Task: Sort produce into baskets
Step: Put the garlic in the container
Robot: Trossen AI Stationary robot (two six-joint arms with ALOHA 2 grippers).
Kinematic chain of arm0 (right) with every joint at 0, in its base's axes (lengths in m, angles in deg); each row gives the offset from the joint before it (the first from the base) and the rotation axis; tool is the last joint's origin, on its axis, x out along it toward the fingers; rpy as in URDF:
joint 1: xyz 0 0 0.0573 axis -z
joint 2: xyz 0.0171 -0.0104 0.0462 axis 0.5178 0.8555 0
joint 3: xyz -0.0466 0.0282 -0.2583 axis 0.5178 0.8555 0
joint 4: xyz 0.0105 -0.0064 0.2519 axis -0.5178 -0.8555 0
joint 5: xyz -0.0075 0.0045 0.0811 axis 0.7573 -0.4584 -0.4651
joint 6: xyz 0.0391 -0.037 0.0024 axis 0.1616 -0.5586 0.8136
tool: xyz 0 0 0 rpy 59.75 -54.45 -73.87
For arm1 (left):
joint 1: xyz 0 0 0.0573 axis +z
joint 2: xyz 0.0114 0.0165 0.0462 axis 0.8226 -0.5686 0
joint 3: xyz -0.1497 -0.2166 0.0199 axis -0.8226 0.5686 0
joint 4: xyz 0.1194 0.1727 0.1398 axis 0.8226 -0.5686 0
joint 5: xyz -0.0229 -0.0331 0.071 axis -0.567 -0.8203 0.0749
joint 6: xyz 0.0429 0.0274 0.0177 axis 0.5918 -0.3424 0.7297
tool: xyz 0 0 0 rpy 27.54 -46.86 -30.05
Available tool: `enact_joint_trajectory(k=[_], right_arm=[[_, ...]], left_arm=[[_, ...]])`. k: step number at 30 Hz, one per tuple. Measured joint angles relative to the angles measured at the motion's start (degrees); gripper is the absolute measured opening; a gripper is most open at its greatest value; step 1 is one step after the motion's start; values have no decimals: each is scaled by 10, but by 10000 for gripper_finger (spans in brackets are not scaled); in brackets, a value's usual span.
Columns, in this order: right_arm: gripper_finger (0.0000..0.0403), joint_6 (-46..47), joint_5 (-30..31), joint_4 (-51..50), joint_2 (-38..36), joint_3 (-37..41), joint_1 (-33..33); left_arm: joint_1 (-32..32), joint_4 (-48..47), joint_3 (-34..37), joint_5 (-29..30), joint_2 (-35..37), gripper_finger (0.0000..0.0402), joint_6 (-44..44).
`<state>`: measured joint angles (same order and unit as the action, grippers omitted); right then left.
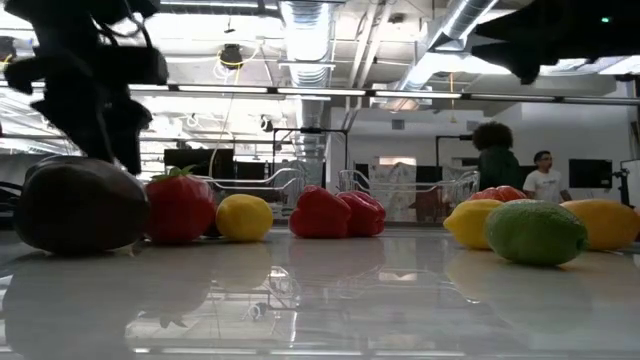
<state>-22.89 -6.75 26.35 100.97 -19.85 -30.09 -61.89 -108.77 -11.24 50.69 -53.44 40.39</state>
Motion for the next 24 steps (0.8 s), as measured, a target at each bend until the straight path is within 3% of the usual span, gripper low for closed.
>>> enact_joint_trajectory(k=[4, 10, 15, 24], right_arm=[[281, 9, -68, 8, 80, -41, 49], [281, 10, -120, 10, 162, -102, 93], [281, 9, -143, 35, 186, -123, 94], [281, 6, -152, 34, 199, -123, 66]], left_arm=[[26, 4, 0, -8, -47, 325, 4], [64, -9, -25, -10, -116, 289, 3], [68, -68, -83, -10, -165, 265, 31], [67, -123, -119, 15, -225, 259, 181]])
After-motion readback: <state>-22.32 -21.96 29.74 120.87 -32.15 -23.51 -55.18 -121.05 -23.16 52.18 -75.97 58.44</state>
